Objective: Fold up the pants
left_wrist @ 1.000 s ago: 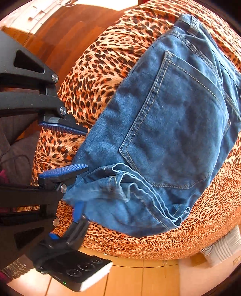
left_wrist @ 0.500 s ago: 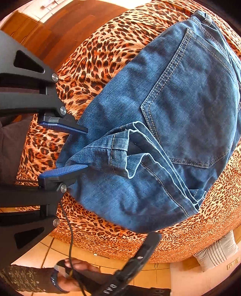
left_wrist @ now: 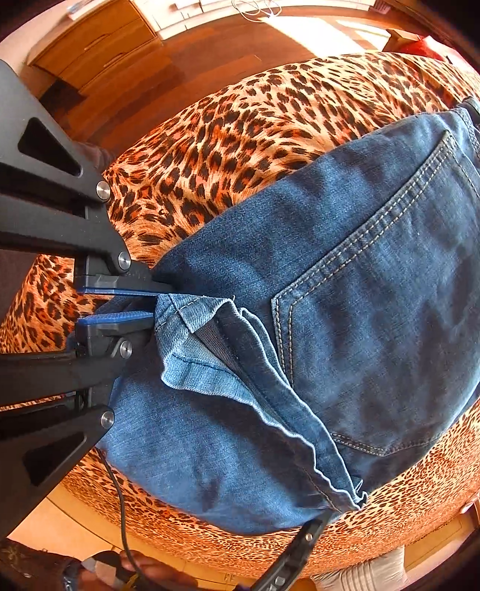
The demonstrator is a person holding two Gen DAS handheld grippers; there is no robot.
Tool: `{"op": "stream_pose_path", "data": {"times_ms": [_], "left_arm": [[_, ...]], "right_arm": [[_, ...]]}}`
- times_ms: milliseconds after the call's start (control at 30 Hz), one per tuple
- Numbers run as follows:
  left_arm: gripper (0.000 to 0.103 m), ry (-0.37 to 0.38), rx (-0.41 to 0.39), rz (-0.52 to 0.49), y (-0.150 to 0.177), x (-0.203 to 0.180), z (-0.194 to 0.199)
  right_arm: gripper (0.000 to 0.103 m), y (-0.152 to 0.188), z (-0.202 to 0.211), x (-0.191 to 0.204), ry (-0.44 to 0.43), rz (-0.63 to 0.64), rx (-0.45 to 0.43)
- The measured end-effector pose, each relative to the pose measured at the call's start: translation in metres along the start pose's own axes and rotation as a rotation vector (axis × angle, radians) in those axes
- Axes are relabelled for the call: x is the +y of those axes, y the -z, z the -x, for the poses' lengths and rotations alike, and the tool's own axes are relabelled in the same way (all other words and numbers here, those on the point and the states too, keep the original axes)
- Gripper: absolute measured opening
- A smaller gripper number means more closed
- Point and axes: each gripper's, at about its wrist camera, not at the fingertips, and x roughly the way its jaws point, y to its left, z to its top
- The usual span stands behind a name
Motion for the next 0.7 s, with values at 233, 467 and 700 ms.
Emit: {"op": "stream_pose_path", "data": {"times_ms": [233,467,700], "left_arm": [[0.01,0.173,0.069,-0.057,0.026,0.009,0.021],[0.017,0.05,0.123,-0.169,0.028,-0.028,-0.025],[0.015,0.185,0.134,-0.127,0.033,0.012,0.004]], "right_arm": [[0.057,0.046,0.039,-0.031,-0.175,-0.004,-0.027],[0.005,0.068,0.016,-0.051,-0.101,-0.102,0.015],[0.016,0.06,0.043,-0.04,-0.158,-0.074,-0.054]]}}
